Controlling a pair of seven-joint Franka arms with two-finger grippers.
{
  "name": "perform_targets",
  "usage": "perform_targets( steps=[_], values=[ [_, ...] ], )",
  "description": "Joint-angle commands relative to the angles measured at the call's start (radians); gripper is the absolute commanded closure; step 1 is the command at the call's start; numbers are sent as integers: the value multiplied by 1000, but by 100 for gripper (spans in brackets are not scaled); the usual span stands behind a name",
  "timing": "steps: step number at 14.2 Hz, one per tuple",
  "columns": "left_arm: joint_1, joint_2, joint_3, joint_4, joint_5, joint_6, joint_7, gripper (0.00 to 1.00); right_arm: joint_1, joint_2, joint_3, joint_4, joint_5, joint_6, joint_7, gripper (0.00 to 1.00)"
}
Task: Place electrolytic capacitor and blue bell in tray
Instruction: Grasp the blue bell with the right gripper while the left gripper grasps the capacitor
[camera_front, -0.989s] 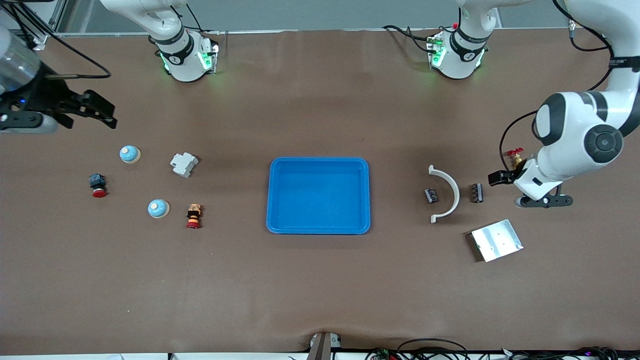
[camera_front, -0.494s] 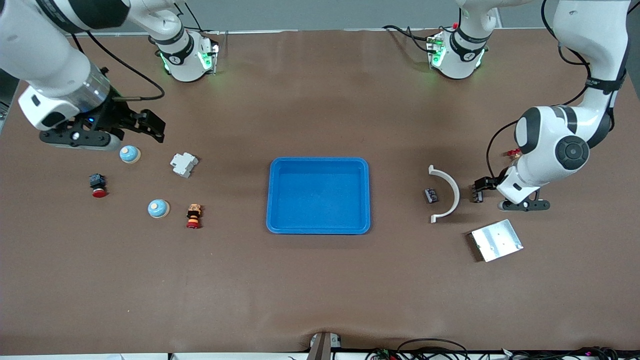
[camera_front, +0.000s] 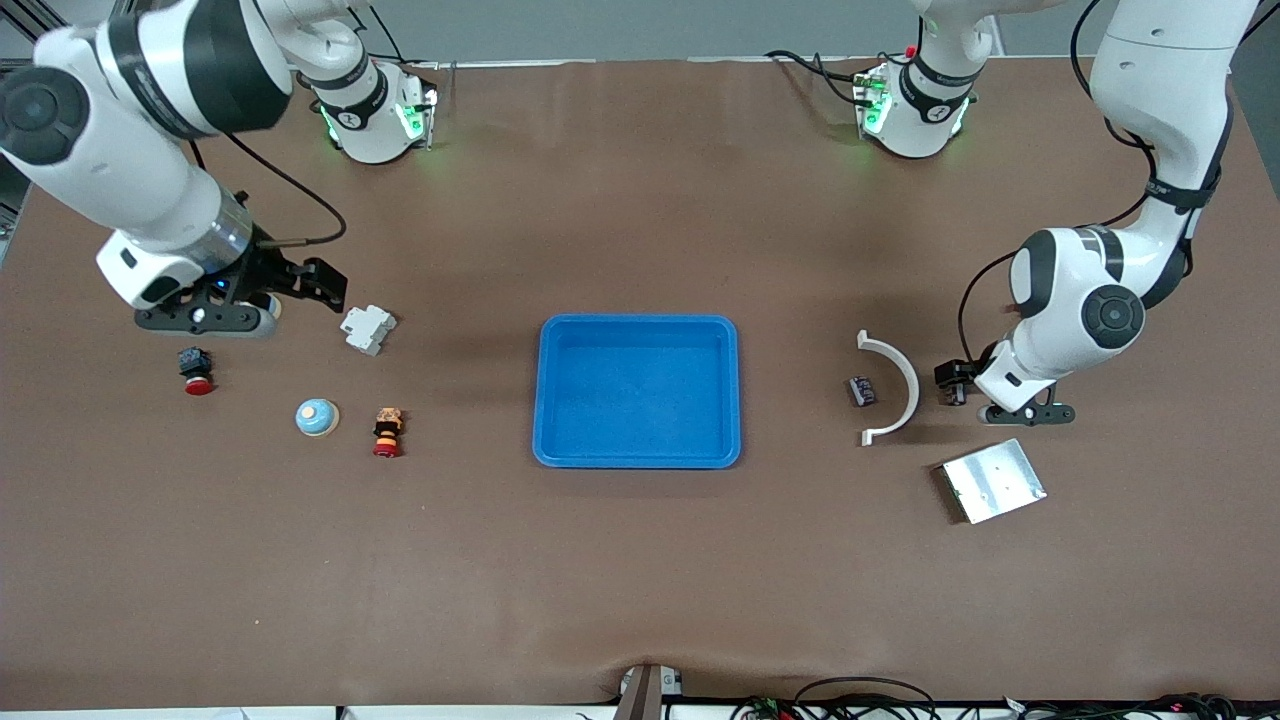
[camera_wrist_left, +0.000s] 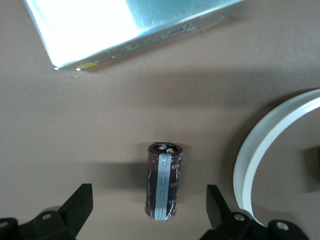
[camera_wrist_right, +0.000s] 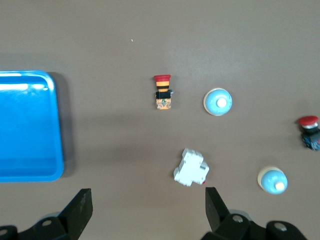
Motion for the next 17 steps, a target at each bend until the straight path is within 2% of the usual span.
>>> perform_targets(
  steps=[1, 9, 10, 12, 13, 16, 17],
  values=[
    [1, 32, -3, 11, 22, 29, -16, 0, -52, 35, 5, -84, 2, 132, -84, 0],
    [5, 62, -3, 19, 20, 52, -16, 0, -166, 238, 5, -75, 3, 313, -244, 0],
    [2, 62, -3, 19, 20, 52, -16, 5, -172, 256, 5, -75, 3, 334, -264, 0],
    [2, 62, -3, 22, 20, 52, -16, 40, -197, 302, 5, -77, 3, 388, -291, 0],
    [4, 62, -3, 24, 20, 52, -15, 51, -206, 324, 7, -75, 3, 408, -301, 0],
    [2, 56, -3, 27, 20, 50, -15, 80, -210, 367, 5, -77, 3, 460, -304, 0],
    [1, 55, -3, 28, 20, 50, -15, 86, -221, 383, 7, -77, 3, 477, -311, 0]
  ],
)
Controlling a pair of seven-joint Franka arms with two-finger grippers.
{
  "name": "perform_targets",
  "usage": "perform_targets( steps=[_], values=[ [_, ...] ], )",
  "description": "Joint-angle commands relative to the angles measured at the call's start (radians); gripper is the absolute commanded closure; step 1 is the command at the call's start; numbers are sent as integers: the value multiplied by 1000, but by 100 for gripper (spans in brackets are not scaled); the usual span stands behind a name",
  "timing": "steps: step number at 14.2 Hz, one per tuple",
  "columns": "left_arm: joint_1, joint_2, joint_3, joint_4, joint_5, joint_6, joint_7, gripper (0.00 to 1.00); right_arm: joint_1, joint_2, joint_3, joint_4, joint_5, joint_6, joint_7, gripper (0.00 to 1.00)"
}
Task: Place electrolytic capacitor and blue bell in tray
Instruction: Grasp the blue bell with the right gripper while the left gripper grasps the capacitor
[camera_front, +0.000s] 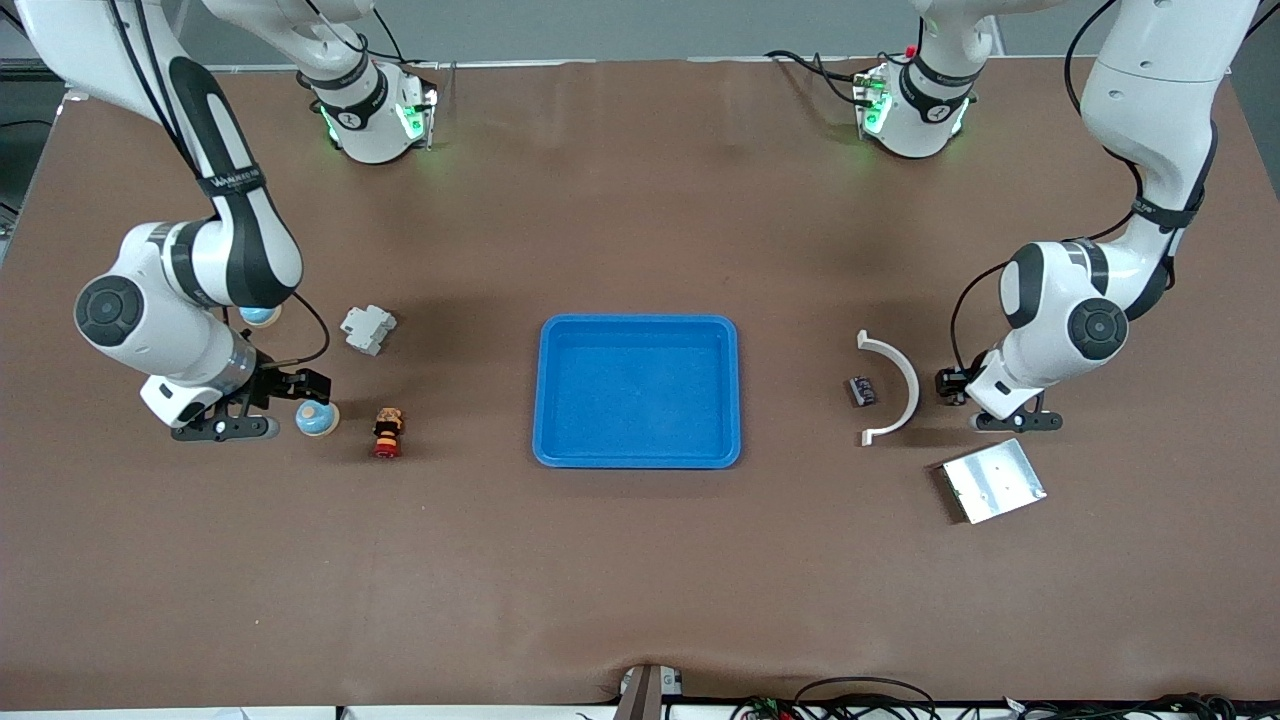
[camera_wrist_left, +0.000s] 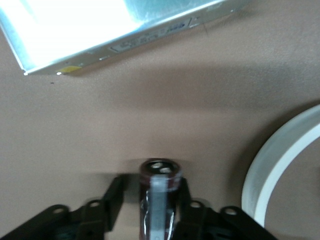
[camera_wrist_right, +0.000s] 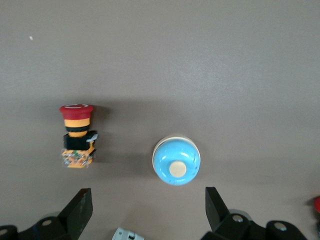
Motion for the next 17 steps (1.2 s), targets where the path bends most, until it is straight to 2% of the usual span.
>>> perform_targets(
  steps=[1, 7, 10, 12, 14, 17],
  values=[
    [0, -3, -3, 19, 20, 1, -13, 88, -38, 42, 13, 12, 3, 43, -42, 0],
    [-2, -21, -6, 38, 22, -20, -62, 93, -83, 126, 16, 1, 5, 161, -74, 0],
    [0, -67, -30, 96, 20, -159, -103, 94, -84, 140, 18, -5, 6, 165, -71, 0],
    [1, -82, -55, 143, 20, -236, -143, 94, -80, 143, 18, -6, 47, 165, -73, 0],
    [1, -111, -96, 173, 8, -300, -236, 94, -74, 150, 18, -13, 66, 172, -74, 0],
    [0, -116, -216, 229, 8, -348, -471, 94, -72, 159, 18, -16, 66, 183, -76, 0]
  ],
)
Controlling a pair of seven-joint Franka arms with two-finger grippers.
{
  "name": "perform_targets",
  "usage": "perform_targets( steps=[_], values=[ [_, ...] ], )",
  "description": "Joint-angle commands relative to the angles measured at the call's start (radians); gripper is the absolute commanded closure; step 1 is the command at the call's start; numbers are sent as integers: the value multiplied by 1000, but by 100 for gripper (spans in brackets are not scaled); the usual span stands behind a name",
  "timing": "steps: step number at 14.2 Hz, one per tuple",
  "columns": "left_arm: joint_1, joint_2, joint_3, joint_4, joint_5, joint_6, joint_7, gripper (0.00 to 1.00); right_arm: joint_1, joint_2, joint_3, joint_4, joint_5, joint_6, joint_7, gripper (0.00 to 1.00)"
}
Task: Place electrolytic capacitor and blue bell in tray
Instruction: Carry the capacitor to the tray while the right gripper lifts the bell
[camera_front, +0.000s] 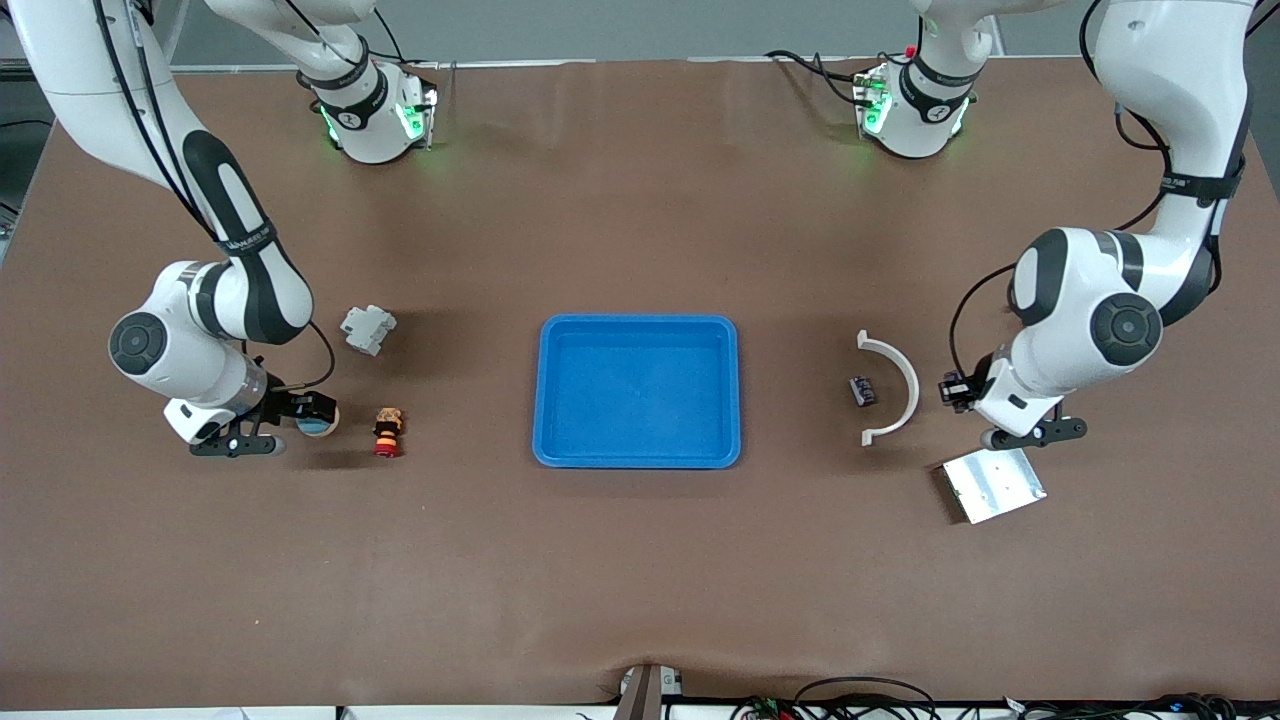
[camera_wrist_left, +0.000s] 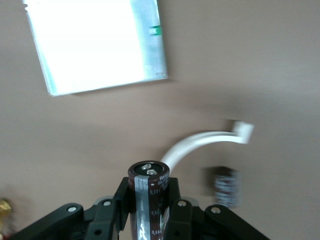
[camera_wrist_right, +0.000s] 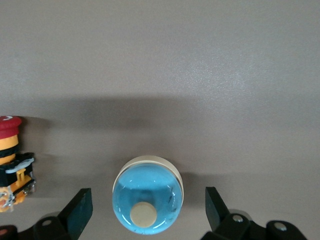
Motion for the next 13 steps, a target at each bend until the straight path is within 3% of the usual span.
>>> perform_targets(
  steps=[1, 4, 9, 12, 13],
  values=[
    [-5, -5, -93, 53, 8, -65, -187, 94, -5, 11, 7, -11, 21, 15, -17, 0],
    [-25, 7, -182, 105, 8, -102, -342, 94, -4, 15, 7, -25, 21, 37, -18, 0],
    [-184, 71, -187, 182, 4, -102, -569, 94, 12, 30, 7, -57, 21, 100, -15, 0],
    [-249, 174, -187, 272, 14, -99, -671, 94, 13, 30, 7, -57, 21, 91, -15, 0],
    [-264, 209, -187, 295, 16, -95, -688, 94, 13, 30, 7, -57, 21, 87, -17, 17]
  ],
)
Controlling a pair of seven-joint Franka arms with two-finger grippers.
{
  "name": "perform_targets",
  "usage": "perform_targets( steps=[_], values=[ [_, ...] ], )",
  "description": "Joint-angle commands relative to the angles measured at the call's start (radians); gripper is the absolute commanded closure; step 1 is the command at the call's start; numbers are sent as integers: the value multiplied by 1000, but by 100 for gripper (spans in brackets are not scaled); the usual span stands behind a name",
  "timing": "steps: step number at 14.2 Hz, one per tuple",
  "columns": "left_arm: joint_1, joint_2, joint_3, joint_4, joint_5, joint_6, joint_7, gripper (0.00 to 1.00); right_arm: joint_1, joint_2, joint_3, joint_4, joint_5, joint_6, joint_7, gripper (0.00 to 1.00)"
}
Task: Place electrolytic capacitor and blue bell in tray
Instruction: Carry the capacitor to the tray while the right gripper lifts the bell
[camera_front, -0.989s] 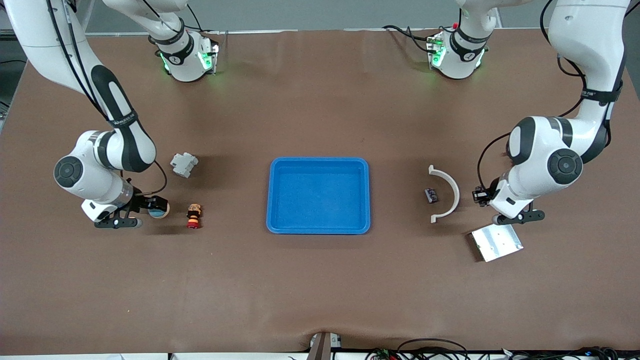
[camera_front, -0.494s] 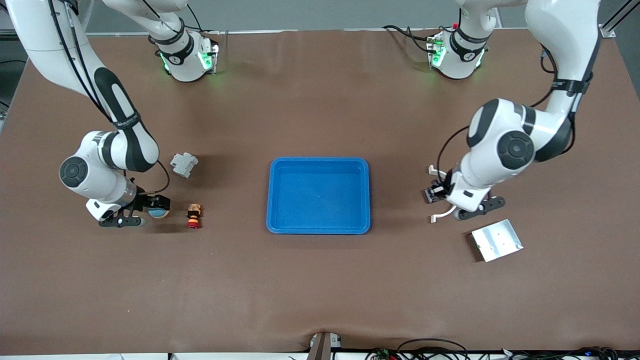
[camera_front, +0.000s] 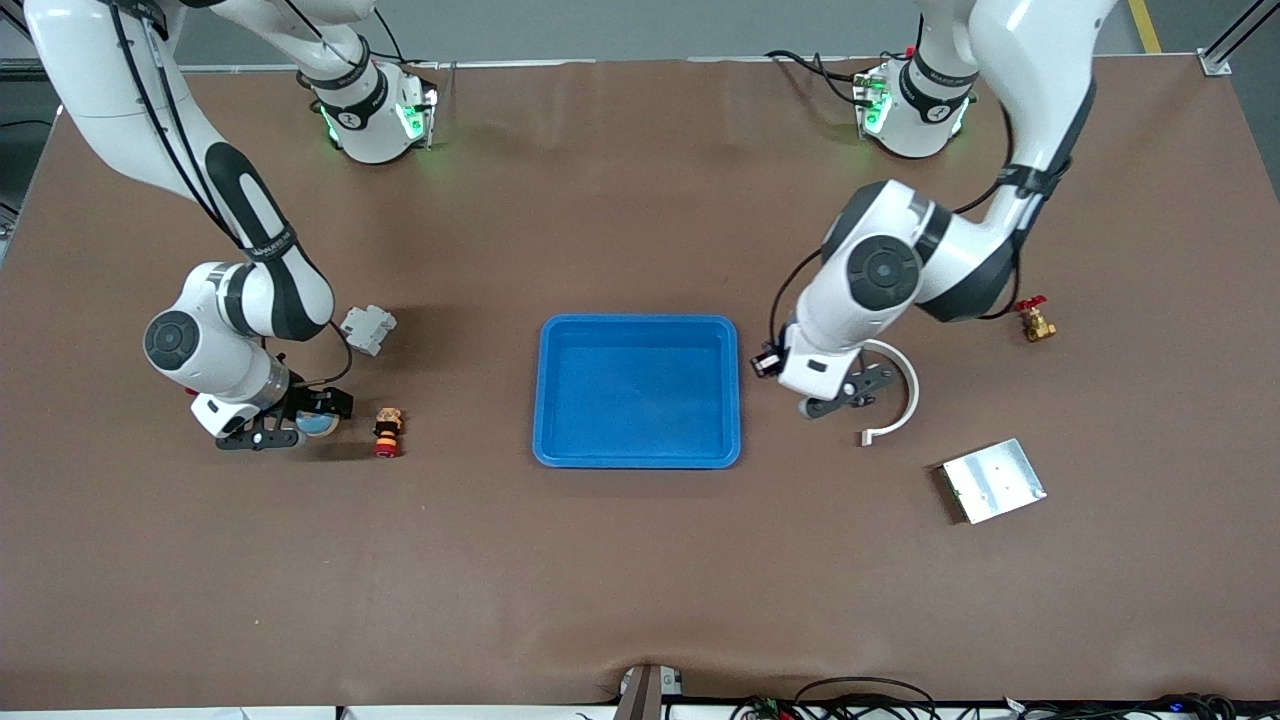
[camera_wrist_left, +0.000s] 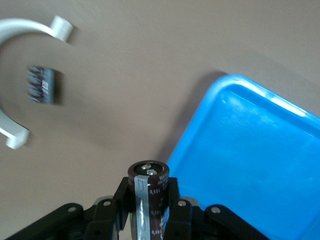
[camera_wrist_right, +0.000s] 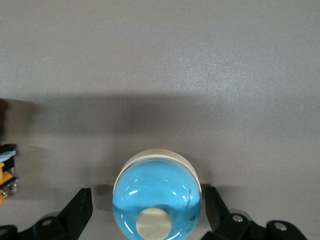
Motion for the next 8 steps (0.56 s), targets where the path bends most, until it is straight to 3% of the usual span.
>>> perform_targets(
  steps=[1, 2, 3, 8],
  values=[
    [-47, 118, 1, 115, 13, -14, -68, 94, 6, -9, 2, -2, 20, -17, -14, 45],
    [-77, 141, 4, 129, 13, -12, -108, 94, 10, -12, 2, 4, 20, -49, -12, 87],
    [-98, 159, 7, 149, 14, -11, -151, 94, 12, -15, 2, 12, 20, -74, -12, 100],
    [-138, 196, 13, 167, 30, -8, -262, 94, 20, -52, 2, 18, 20, -126, -1, 100]
  ],
)
